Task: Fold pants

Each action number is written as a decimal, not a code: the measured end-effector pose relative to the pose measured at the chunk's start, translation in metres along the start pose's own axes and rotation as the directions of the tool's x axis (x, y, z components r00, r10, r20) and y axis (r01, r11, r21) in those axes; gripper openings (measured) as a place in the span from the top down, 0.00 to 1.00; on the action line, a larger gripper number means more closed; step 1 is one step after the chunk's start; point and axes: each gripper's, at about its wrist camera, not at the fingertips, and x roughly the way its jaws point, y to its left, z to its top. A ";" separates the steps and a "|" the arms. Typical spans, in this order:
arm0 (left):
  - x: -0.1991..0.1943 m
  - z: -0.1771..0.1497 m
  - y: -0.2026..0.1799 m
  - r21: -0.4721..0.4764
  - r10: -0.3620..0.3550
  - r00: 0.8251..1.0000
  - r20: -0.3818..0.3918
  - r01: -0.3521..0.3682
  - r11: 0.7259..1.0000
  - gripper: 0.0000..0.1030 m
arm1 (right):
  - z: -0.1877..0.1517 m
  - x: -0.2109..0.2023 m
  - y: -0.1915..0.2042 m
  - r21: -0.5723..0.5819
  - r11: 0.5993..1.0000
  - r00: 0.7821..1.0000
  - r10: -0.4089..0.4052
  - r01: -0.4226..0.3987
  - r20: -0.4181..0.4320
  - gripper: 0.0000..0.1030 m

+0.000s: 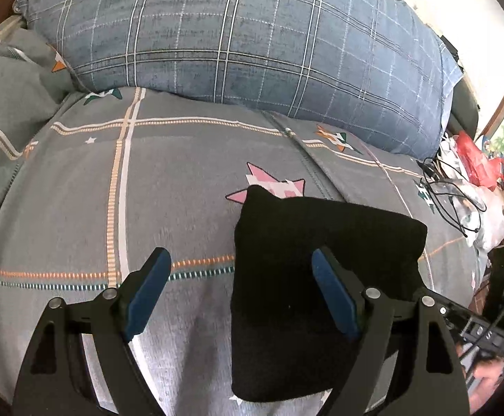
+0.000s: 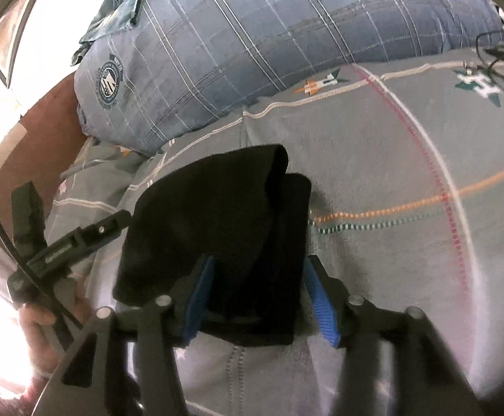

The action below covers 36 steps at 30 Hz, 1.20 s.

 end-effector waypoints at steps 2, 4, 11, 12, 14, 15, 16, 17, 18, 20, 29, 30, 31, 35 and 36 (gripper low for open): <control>0.004 -0.002 0.001 -0.009 -0.018 1.000 -0.014 0.018 1.000 0.18 | 0.002 0.005 -0.006 0.026 1.000 1.000 0.014 -0.014 -0.008 0.41; 0.009 -0.004 0.001 -0.017 -0.038 0.999 -0.037 0.037 0.999 0.18 | 0.004 0.010 -0.011 0.052 0.998 0.999 0.046 -0.046 -0.015 0.41; 0.025 -0.007 0.001 -0.047 -0.087 0.994 -0.070 0.084 0.995 0.15 | 0.009 0.022 -0.009 0.044 0.997 0.998 0.058 -0.058 -0.013 0.36; 0.027 -0.008 0.002 -0.053 -0.092 0.993 -0.074 0.088 0.995 0.14 | 0.009 0.022 -0.009 0.042 0.997 0.998 0.059 -0.058 -0.011 0.36; 0.031 -0.008 0.002 -0.067 -0.099 0.992 -0.081 0.094 0.993 0.12 | 0.009 0.023 -0.007 0.032 0.998 0.999 0.053 -0.053 -0.007 0.36; 0.032 -0.008 0.001 -0.071 -0.100 0.992 -0.080 0.094 0.993 0.11 | 0.009 0.024 -0.005 0.019 0.999 0.999 0.045 -0.044 -0.005 0.36; 0.032 -0.009 -0.001 -0.067 -0.096 0.992 -0.076 0.091 0.994 0.11 | 0.008 0.023 -0.002 -0.002 1.000 1.000 0.028 -0.028 -0.004 0.38; 0.032 -0.010 -0.002 -0.061 -0.094 0.993 -0.076 0.089 0.994 0.11 | 0.008 0.023 0.000 -0.020 1.000 1.000 0.017 -0.017 -0.003 0.41; 0.032 -0.010 -0.005 -0.053 -0.096 0.992 -0.077 0.092 0.994 0.11 | 0.007 0.022 0.003 -0.037 0.999 1.000 0.006 -0.006 -0.001 0.41; 0.033 -0.013 -0.008 -0.044 -0.097 0.992 -0.074 0.094 0.995 0.11 | 0.006 0.020 0.006 -0.052 0.999 1.000 -0.008 0.008 0.010 0.46; 0.029 -0.020 -0.028 0.017 -0.095 0.995 -0.042 0.096 0.995 0.29 | 0.002 0.014 0.018 -0.092 0.996 0.999 -0.017 0.020 0.037 0.65; 0.027 -0.019 -0.029 0.018 -0.095 0.995 -0.037 0.095 0.995 0.35 | 0.002 0.012 0.019 -0.099 0.995 0.999 -0.015 0.019 0.039 0.66; 0.025 -0.018 -0.028 0.016 -0.094 0.995 -0.033 0.094 0.995 0.44 | 0.002 0.010 0.021 -0.103 0.995 0.999 -0.014 0.018 0.043 0.67; 0.008 -0.010 -0.028 0.035 -0.096 0.995 -0.009 0.096 0.995 0.57 | 0.004 0.000 0.032 -0.116 0.993 0.998 0.001 0.007 0.068 0.70; 0.003 -0.007 -0.027 0.040 -0.094 0.996 0.001 0.094 0.995 0.57 | 0.008 -0.004 0.037 -0.121 0.993 0.997 0.017 -0.008 0.078 0.70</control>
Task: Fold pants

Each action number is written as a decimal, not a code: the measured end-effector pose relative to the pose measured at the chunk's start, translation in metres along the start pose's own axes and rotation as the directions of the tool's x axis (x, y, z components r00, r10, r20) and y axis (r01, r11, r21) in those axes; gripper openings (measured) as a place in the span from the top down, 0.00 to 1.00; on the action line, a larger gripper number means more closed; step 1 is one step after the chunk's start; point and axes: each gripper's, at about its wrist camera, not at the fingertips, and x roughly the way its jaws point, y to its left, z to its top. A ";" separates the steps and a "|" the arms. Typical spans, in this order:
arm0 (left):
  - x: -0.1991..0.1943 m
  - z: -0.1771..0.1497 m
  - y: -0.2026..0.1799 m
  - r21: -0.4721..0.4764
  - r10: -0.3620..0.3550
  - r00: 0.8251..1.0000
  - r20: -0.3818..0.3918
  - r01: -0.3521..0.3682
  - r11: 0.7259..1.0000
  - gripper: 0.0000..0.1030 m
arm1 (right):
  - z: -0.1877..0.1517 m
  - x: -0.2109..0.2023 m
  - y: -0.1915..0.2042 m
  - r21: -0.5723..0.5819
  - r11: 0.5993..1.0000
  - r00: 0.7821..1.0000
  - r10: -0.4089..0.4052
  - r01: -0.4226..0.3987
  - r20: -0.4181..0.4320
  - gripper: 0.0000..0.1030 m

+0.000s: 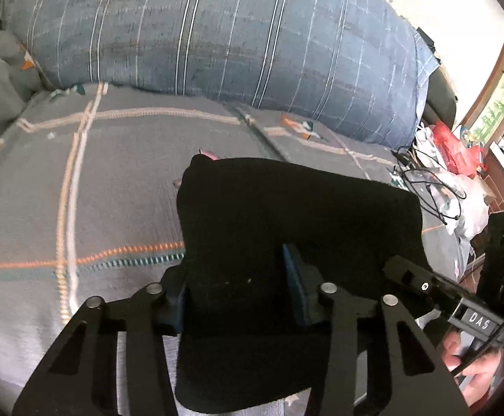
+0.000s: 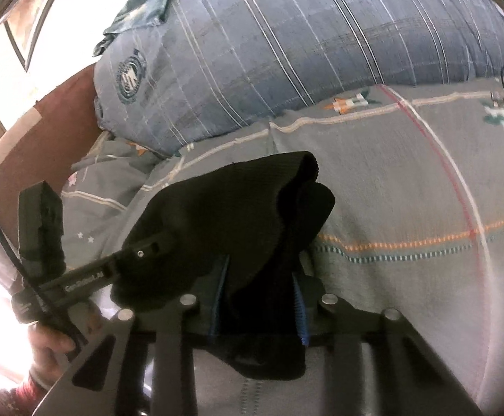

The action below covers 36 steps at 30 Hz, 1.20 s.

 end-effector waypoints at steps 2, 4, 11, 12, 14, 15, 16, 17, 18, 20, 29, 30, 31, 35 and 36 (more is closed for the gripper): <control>-0.011 0.010 0.003 0.002 0.001 1.000 0.027 -0.001 1.000 0.58 | 0.008 -0.003 0.008 -0.015 1.000 1.000 0.021 -0.021 0.013 0.70; -0.023 0.022 0.009 -0.002 0.003 0.998 0.060 -0.003 1.000 0.58 | 0.019 -0.006 0.021 -0.045 0.998 0.999 0.040 -0.038 0.033 0.70; -0.031 0.063 0.040 -0.011 0.103 0.989 0.107 -0.103 0.995 0.58 | 0.066 0.033 0.053 -0.086 0.991 0.994 0.105 -0.101 0.038 0.70; -0.026 0.068 0.049 -0.021 0.121 0.988 0.098 -0.120 0.993 0.58 | 0.071 0.045 0.055 -0.084 0.990 0.993 0.112 -0.109 0.026 0.70; -0.016 0.069 0.060 -0.033 0.138 0.987 0.076 -0.136 0.990 0.58 | 0.075 0.065 0.056 -0.080 0.990 0.993 0.117 -0.117 -0.002 0.70; -0.009 0.070 0.067 -0.044 0.145 0.988 0.061 -0.143 0.989 0.58 | 0.077 0.075 0.056 -0.078 0.990 0.993 0.118 -0.119 -0.016 0.70; -0.001 0.070 0.074 -0.054 0.149 0.988 0.042 -0.146 0.988 0.58 | 0.078 0.086 0.055 -0.074 0.990 0.992 0.118 -0.120 -0.035 0.70; 0.008 0.070 0.079 -0.063 0.150 0.988 0.022 -0.148 0.987 0.58 | 0.077 0.096 0.053 -0.068 0.991 0.992 0.112 -0.115 -0.051 0.70; 0.018 0.068 0.086 -0.073 0.154 0.988 -0.001 -0.154 0.985 0.58 | 0.077 0.106 0.051 -0.062 0.992 0.992 0.102 -0.106 -0.069 0.70; 0.031 0.063 0.093 -0.083 0.160 0.987 -0.024 -0.161 0.983 0.57 | 0.074 0.126 0.043 -0.055 0.996 0.992 0.061 -0.067 -0.109 0.69; 0.025 0.063 0.108 -0.120 0.153 0.988 0.001 -0.152 0.981 0.38 | 0.072 0.108 0.055 -0.192 0.980 0.997 -0.065 0.054 -0.052 0.56; 0.019 0.062 0.106 -0.117 0.169 0.985 0.019 -0.165 0.979 0.38 | 0.072 0.098 0.065 -0.235 0.968 0.996 -0.090 0.084 -0.017 0.56; 0.013 0.062 0.104 -0.109 0.183 0.982 0.039 -0.178 0.978 0.38 | 0.074 0.093 0.071 -0.257 0.962 0.995 -0.096 0.093 0.003 0.56; 0.008 0.059 0.094 -0.064 0.226 0.973 0.057 -0.222 0.973 0.38 | 0.076 0.082 0.094 -0.289 0.956 0.999 -0.035 0.042 0.032 0.57; 0.012 0.057 0.092 -0.052 0.248 0.967 0.050 -0.246 0.968 0.38 | 0.074 0.088 0.098 -0.296 0.955 1.000 -0.019 0.020 0.004 0.59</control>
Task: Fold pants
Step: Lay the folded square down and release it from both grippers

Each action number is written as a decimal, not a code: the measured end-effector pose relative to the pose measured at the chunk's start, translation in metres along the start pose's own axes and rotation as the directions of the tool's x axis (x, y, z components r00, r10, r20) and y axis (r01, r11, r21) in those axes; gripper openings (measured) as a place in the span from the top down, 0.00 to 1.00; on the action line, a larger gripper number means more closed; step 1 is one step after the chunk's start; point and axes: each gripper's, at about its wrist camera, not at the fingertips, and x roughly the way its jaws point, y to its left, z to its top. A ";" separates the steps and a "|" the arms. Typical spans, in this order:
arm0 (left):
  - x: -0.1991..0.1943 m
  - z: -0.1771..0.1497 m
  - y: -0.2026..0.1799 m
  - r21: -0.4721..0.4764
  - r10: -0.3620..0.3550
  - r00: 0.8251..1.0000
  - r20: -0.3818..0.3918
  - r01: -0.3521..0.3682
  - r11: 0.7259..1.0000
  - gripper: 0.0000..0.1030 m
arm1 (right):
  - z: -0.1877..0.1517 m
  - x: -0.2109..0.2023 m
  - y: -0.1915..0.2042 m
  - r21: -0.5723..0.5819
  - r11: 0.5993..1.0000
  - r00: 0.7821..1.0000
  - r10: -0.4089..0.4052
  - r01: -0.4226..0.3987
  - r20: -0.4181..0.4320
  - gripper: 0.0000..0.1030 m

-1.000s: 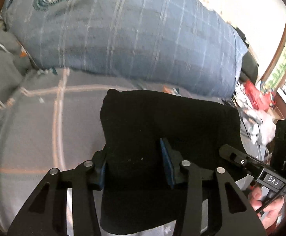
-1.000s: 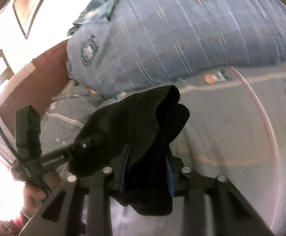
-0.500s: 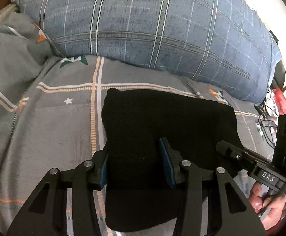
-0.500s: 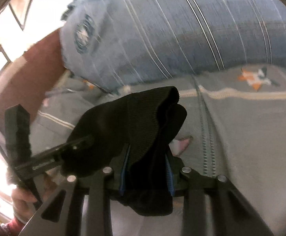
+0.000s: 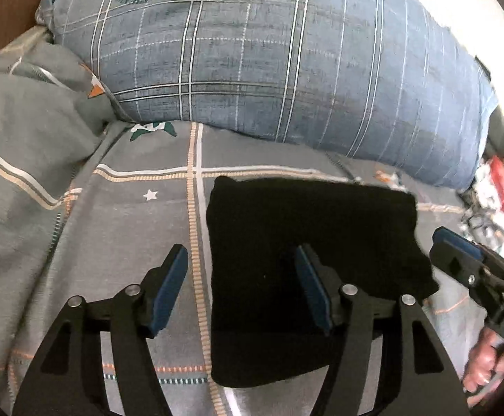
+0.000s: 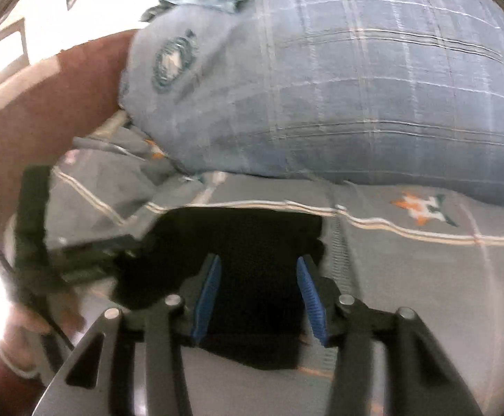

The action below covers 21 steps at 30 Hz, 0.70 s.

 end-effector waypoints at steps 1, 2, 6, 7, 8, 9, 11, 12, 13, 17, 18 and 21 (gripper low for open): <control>0.003 -0.002 0.000 0.004 0.008 1.000 -0.004 -0.008 1.000 0.38 | -0.002 0.005 0.003 -0.009 1.000 1.000 -0.008 0.008 -0.021 0.60; 0.006 -0.004 0.001 0.008 0.013 1.000 -0.009 -0.013 1.000 0.38 | -0.008 0.013 0.007 -0.027 0.999 0.998 -0.039 0.038 -0.052 0.61; 0.011 -0.009 0.002 0.001 0.018 1.000 -0.016 -0.018 1.000 0.37 | -0.031 0.020 0.008 -0.031 0.995 0.994 -0.093 0.091 -0.062 0.63; 0.010 -0.009 0.000 0.007 0.027 1.000 -0.013 -0.027 1.000 0.36 | -0.033 0.018 0.007 -0.020 0.996 0.995 -0.088 0.087 -0.053 0.63; 0.008 -0.009 -0.002 0.014 0.037 0.999 -0.009 -0.036 0.999 0.36 | -0.031 0.015 0.006 0.000 0.997 0.996 -0.076 0.076 -0.049 0.62; 0.005 -0.008 -0.004 0.020 0.049 0.999 -0.003 -0.048 0.999 0.36 | -0.030 0.012 0.005 0.013 0.998 0.997 -0.068 0.068 -0.046 0.62; -0.002 -0.008 -0.009 0.036 0.067 0.998 0.014 -0.068 0.997 0.33 | -0.026 0.003 0.003 0.042 0.998 0.998 -0.051 0.052 -0.030 0.61; -0.005 -0.008 -0.010 0.039 0.069 0.997 0.023 -0.069 0.997 0.31 | -0.025 -0.001 0.004 0.051 0.997 0.999 -0.049 0.050 -0.019 0.61; -0.009 -0.008 -0.010 0.039 0.067 0.997 0.035 -0.069 0.997 0.30 | -0.024 -0.006 0.005 0.057 0.997 0.998 -0.057 0.057 -0.006 0.57; -0.027 -0.009 -0.010 0.030 0.068 0.994 0.083 -0.071 0.997 0.30 | -0.022 -0.022 0.011 0.054 0.996 0.996 -0.071 0.068 0.053 0.51; -0.031 -0.010 -0.010 0.029 0.075 0.993 0.090 -0.078 0.997 0.30 | -0.022 -0.026 0.012 0.054 0.996 0.995 -0.072 0.069 0.067 0.49; -0.042 -0.014 -0.011 0.035 0.099 0.988 0.119 -0.104 0.994 0.30 | -0.024 -0.034 0.015 0.064 0.996 0.993 -0.073 0.068 0.090 0.44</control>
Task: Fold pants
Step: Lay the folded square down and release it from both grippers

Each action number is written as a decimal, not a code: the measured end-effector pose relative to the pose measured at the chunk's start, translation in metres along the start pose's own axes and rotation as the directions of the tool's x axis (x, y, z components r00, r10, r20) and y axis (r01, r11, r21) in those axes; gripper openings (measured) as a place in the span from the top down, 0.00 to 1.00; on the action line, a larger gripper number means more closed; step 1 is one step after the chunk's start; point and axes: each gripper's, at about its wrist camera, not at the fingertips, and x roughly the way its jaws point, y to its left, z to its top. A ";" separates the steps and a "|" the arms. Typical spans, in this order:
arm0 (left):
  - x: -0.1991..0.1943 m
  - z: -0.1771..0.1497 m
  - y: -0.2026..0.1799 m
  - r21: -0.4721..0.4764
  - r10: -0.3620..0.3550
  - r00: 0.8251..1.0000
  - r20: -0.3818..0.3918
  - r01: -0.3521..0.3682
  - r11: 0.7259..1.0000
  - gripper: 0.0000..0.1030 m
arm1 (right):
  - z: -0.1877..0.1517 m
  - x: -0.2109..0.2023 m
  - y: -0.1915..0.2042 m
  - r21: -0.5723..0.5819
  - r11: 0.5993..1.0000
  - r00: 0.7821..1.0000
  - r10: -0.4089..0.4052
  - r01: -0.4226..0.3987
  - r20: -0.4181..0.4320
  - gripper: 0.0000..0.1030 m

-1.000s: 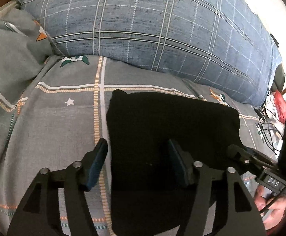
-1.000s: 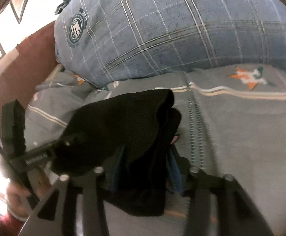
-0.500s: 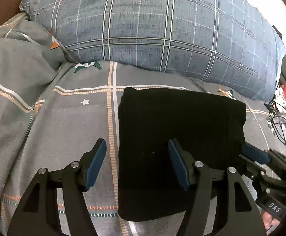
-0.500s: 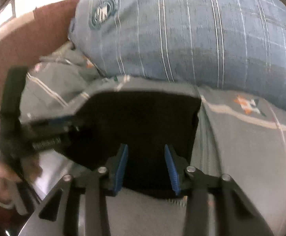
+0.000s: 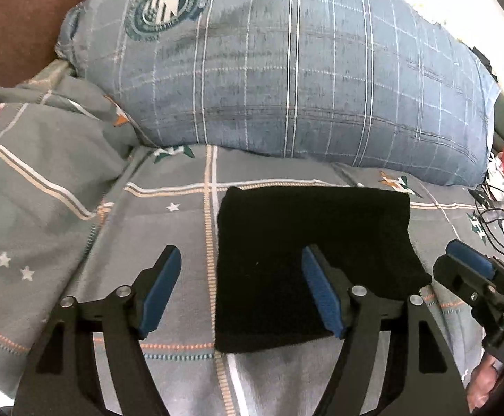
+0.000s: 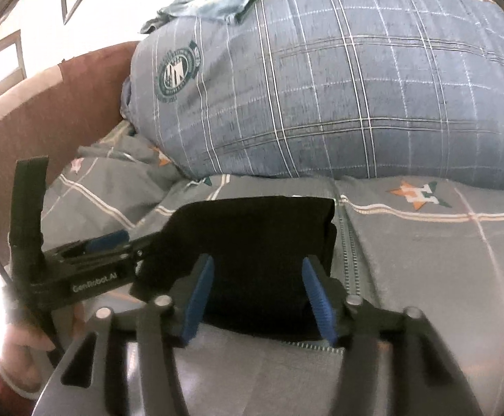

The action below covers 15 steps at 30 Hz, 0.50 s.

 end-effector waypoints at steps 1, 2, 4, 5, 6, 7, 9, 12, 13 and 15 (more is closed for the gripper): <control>-0.004 -0.001 0.000 0.004 0.016 1.000 0.011 -0.016 1.000 0.30 | 0.000 -0.001 0.001 0.002 1.000 1.000 0.001 -0.001 0.006 0.43; -0.007 -0.002 0.000 0.006 0.026 0.999 0.021 -0.027 1.000 0.30 | -0.001 -0.003 0.002 0.003 1.000 1.000 0.003 -0.003 0.011 0.40; -0.014 -0.005 0.001 0.008 0.033 0.999 0.035 -0.034 0.999 0.30 | -0.001 -0.005 0.004 -0.002 1.000 1.000 -0.003 0.003 0.017 0.35; -0.016 -0.006 0.001 0.008 0.034 0.999 0.037 -0.034 0.999 0.30 | -0.002 -0.005 0.005 -0.004 1.000 1.000 -0.007 0.007 0.021 0.34; -0.019 -0.008 0.001 0.008 0.036 0.999 0.040 -0.036 0.999 0.30 | -0.002 -0.006 0.007 -0.009 1.000 1.000 -0.010 0.010 0.025 0.34; -0.021 -0.009 0.001 0.007 0.040 0.998 0.043 -0.041 0.999 0.30 | -0.002 -0.006 0.008 -0.013 1.000 1.000 -0.016 0.016 0.027 0.33; -0.023 -0.011 0.002 0.006 0.044 0.998 0.048 -0.045 0.999 0.30 | -0.003 -0.004 0.011 -0.016 0.999 0.999 -0.030 0.031 0.020 0.30; -0.025 -0.013 0.002 0.003 0.054 0.997 0.047 -0.055 0.998 0.25 | -0.004 0.001 0.014 -0.016 0.999 0.999 -0.038 0.038 0.014 0.29; -0.025 -0.014 0.002 0.004 0.060 0.997 0.046 -0.060 0.998 0.23 | -0.005 0.002 0.014 -0.014 0.999 0.999 -0.041 0.041 0.011 0.28; -0.024 -0.015 0.002 0.004 0.061 0.997 0.048 -0.061 0.998 0.23 | -0.006 0.005 0.013 -0.009 0.999 0.999 -0.042 0.042 0.003 0.26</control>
